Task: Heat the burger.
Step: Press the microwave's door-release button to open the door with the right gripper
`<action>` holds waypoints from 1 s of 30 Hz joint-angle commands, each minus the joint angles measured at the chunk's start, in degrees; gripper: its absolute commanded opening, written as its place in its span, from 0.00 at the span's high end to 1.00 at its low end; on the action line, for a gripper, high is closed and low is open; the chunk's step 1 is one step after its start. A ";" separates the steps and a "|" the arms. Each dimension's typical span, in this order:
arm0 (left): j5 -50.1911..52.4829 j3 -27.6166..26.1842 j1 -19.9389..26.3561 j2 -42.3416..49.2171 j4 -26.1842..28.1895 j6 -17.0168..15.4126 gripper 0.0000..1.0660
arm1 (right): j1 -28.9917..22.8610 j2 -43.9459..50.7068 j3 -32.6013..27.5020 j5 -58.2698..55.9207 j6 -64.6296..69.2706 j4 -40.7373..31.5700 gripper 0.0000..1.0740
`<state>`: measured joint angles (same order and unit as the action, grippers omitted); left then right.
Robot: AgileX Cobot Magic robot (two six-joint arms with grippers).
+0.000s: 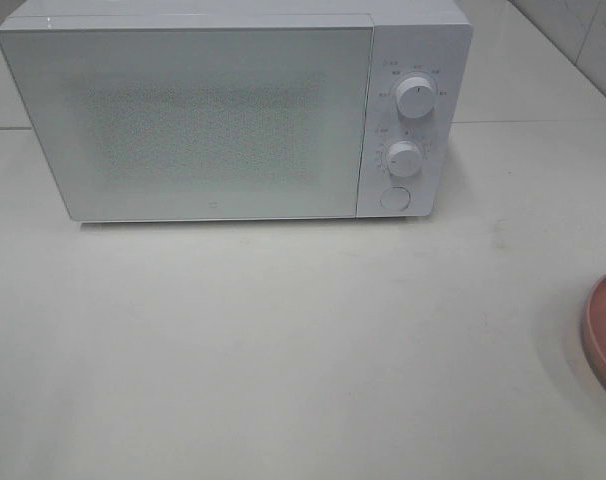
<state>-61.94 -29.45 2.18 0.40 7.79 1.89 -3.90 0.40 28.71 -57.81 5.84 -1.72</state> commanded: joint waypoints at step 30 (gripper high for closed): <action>0.80 0.00 0.11 0.86 -0.06 0.11 0.06 | 0.17 -4.64 1.15 11.97 -0.46 0.00 0.30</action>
<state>-61.94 -29.45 2.18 0.40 7.79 1.89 -3.90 -4.24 29.56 -47.15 5.84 -1.72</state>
